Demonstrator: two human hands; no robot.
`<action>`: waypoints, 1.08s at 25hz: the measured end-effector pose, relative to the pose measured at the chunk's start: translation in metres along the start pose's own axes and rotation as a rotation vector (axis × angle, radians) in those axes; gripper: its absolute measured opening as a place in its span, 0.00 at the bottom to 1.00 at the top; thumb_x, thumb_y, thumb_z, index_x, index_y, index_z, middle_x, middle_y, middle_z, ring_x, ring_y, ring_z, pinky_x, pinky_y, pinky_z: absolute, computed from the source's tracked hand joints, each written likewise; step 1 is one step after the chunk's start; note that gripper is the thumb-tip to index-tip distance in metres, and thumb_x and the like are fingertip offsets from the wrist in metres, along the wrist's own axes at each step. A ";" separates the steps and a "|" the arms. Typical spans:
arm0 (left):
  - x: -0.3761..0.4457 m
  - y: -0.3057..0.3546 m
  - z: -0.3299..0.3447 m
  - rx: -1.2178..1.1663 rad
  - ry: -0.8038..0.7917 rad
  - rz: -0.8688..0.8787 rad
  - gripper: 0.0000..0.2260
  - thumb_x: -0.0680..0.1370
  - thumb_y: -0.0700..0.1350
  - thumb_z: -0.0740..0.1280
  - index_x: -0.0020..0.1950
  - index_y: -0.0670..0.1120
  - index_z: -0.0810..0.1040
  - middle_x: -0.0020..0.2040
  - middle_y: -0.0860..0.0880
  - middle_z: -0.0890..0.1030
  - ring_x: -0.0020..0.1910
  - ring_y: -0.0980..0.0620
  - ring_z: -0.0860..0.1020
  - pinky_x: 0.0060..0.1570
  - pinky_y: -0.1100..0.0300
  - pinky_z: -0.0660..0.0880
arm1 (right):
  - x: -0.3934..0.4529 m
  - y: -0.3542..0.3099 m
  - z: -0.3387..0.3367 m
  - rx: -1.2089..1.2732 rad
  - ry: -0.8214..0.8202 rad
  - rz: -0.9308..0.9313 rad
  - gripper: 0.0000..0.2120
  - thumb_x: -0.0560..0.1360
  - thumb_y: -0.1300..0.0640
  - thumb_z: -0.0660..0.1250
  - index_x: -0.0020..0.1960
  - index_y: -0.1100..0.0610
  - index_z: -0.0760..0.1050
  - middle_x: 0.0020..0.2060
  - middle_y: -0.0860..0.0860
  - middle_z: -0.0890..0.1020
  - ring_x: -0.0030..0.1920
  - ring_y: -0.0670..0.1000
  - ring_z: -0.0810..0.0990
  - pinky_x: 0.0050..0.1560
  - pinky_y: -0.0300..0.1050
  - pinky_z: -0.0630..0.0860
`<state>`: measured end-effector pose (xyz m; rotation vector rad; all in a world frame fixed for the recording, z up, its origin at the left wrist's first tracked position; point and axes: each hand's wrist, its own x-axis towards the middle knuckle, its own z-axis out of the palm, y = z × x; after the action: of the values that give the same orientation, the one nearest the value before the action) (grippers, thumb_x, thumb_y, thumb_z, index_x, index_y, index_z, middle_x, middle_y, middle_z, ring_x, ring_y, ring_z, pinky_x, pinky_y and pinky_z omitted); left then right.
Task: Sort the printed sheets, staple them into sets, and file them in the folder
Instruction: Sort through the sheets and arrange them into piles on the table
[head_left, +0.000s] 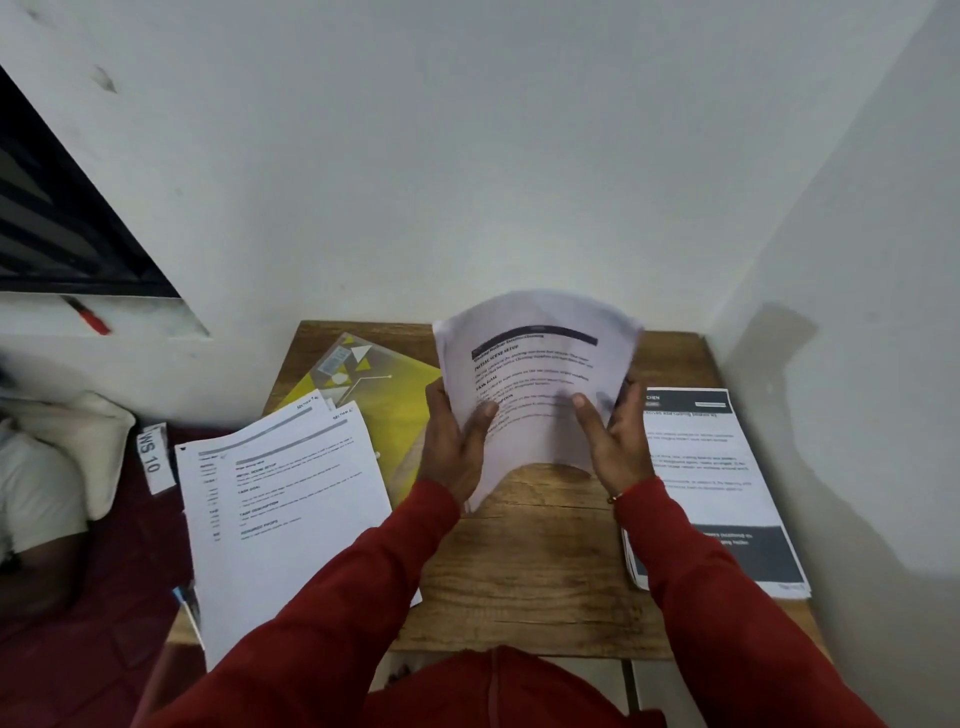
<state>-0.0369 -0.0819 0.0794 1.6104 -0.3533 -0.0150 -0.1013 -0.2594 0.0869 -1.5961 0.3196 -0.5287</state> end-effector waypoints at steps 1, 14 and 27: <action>0.003 -0.001 0.002 -0.002 0.019 0.001 0.13 0.77 0.49 0.63 0.57 0.53 0.62 0.54 0.55 0.76 0.49 0.63 0.78 0.42 0.63 0.79 | 0.001 0.003 0.000 -0.033 0.014 0.010 0.20 0.78 0.61 0.65 0.66 0.51 0.62 0.63 0.51 0.74 0.63 0.48 0.74 0.59 0.36 0.74; -0.013 -0.032 -0.004 0.247 0.009 0.000 0.07 0.81 0.51 0.56 0.58 0.56 0.63 0.51 0.54 0.76 0.49 0.51 0.79 0.42 0.59 0.79 | -0.019 0.037 -0.013 -0.139 0.128 0.077 0.12 0.80 0.59 0.62 0.62 0.47 0.69 0.54 0.43 0.79 0.53 0.36 0.77 0.55 0.43 0.75; -0.018 -0.077 0.000 0.455 -0.233 -0.523 0.15 0.81 0.41 0.61 0.68 0.44 0.72 0.64 0.46 0.78 0.61 0.45 0.77 0.61 0.56 0.71 | -0.030 0.064 -0.031 -0.628 0.011 0.500 0.19 0.76 0.63 0.68 0.66 0.62 0.72 0.61 0.59 0.78 0.61 0.59 0.76 0.60 0.42 0.69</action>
<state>-0.0377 -0.0757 0.0002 2.1222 -0.1045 -0.5595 -0.1356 -0.2777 0.0202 -2.0154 0.9315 -0.0391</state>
